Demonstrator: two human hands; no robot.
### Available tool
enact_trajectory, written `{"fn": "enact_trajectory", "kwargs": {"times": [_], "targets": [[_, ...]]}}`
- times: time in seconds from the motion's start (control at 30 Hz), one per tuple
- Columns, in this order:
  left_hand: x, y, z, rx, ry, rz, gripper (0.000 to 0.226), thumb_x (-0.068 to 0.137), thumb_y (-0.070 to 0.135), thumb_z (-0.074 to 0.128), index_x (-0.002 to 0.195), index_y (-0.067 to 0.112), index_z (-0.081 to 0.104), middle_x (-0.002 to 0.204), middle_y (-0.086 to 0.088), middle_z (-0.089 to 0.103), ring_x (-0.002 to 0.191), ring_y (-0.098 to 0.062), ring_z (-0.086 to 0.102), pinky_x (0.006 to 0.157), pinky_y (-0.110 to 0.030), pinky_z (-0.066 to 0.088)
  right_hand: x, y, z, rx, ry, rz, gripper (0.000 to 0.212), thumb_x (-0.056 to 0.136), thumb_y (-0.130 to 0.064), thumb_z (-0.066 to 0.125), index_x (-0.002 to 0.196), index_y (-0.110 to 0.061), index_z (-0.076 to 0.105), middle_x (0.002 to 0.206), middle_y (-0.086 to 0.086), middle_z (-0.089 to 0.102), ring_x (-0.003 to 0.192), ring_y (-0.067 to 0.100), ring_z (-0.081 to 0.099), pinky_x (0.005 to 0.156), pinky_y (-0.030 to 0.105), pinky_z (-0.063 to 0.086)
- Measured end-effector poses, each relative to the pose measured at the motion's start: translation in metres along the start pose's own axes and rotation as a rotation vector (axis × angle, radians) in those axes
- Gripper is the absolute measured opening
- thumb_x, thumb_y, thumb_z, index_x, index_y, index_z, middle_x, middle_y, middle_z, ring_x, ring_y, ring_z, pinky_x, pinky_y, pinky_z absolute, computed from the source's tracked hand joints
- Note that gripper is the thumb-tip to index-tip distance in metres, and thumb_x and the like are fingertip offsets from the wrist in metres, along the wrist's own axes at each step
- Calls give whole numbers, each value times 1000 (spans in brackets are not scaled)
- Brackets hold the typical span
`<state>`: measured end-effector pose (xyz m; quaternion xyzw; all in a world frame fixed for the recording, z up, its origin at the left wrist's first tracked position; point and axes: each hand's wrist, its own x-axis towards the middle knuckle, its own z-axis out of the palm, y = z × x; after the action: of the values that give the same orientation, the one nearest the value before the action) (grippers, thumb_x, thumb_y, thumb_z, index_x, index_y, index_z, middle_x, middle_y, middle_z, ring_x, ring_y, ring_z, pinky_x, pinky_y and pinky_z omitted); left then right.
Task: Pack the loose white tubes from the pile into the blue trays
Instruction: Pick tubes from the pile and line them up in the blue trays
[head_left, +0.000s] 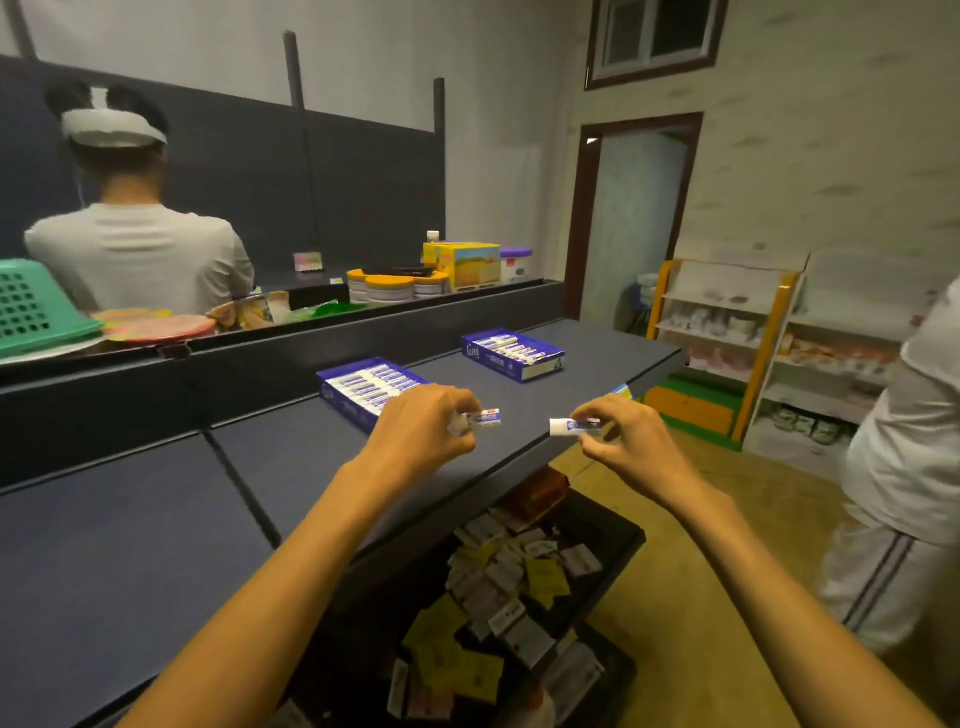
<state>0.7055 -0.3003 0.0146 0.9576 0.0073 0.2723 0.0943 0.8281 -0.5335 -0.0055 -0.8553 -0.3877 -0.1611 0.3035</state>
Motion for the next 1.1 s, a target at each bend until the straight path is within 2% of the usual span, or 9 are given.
{"fn": "enact_trajectory", "kwargs": {"times": [0.3,0.43,0.53,0.8,0.93,1.1], "targets": [[100,23,72,43,-3,-65,29,80,32,71,108,28,68,105,4,69,96,-16,62,80,-42,54,79,111,-5,40,19,-53,24,86,-12,69,110,-16,67,106,-2,63,92,9,57,71,7,39],[135,40,101,82,3,-135,28,79,31,69,108,30,68,105,3,69,98,-20,62,80,-41,54,114,166,-3,55,-11,-123,25,83,-14,72,108,-16,68,106,1,65,90,9,58,72,11,43],[158,48,112,105,32,-194,29,79,30,68,108,28,67,105,1,70,98,-22,63,79,-40,54,143,194,-7,111,-27,-185,23,82,-12,72,104,-19,69,98,-5,65,84,8,59,72,18,48],[193,43,128,154,80,-331,31,82,29,70,112,25,67,111,1,69,101,-19,62,81,-37,54,211,236,17,224,-77,-334,24,80,-11,74,103,-18,70,95,-7,65,84,10,61,75,32,55],[206,25,136,178,100,-390,30,81,30,70,111,25,68,110,1,70,98,-20,63,80,-38,54,247,242,39,260,-116,-373,25,82,-14,72,107,-18,68,103,-2,66,88,11,60,76,31,55],[233,-5,145,173,125,-445,32,83,32,72,113,23,67,111,2,69,101,-17,62,81,-41,55,295,242,68,293,-188,-405,28,85,-24,71,112,-18,65,107,-5,63,92,7,57,75,23,51]]}}
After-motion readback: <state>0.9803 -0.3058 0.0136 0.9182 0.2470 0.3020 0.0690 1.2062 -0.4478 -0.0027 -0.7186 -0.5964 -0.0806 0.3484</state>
